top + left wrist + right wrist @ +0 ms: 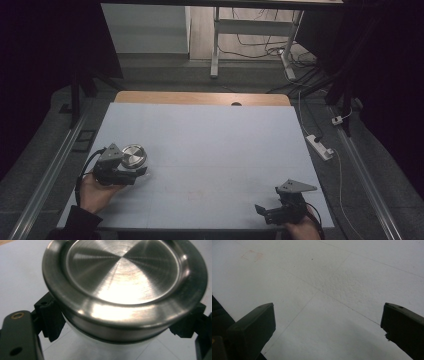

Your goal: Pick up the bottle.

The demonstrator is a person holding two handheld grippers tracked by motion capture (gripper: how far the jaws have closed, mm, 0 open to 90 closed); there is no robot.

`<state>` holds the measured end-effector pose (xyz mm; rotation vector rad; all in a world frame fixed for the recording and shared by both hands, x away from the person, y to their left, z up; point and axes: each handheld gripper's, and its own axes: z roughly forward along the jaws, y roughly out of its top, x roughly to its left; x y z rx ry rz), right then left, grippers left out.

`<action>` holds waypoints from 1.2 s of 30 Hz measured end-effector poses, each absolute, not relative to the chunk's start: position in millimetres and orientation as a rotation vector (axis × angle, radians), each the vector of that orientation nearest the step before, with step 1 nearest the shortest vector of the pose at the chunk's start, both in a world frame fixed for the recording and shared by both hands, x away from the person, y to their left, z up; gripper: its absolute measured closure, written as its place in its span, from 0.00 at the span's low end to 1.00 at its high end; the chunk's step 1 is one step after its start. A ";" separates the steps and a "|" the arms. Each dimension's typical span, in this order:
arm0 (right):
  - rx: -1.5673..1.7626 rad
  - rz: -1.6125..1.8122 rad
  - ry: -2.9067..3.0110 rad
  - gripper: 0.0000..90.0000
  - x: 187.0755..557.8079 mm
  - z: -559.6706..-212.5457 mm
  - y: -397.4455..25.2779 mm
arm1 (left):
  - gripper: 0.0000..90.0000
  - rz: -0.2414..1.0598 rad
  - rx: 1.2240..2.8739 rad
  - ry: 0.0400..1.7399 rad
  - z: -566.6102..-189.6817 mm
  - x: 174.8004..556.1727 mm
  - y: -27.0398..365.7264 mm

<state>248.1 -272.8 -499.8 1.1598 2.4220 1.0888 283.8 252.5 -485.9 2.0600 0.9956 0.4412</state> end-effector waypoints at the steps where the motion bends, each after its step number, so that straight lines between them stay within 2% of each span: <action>1: 1.160 1.089 2.422 0.00 248.1 -499.8 -272.8 | 0.17 0.441 2.062 0.993 -484.8 284.1 251.0; 36: 1.160 1.091 2.421 0.00 248.2 -499.9 -273.3 | 0.17 0.340 2.139 0.740 -454.8 320.5 164.6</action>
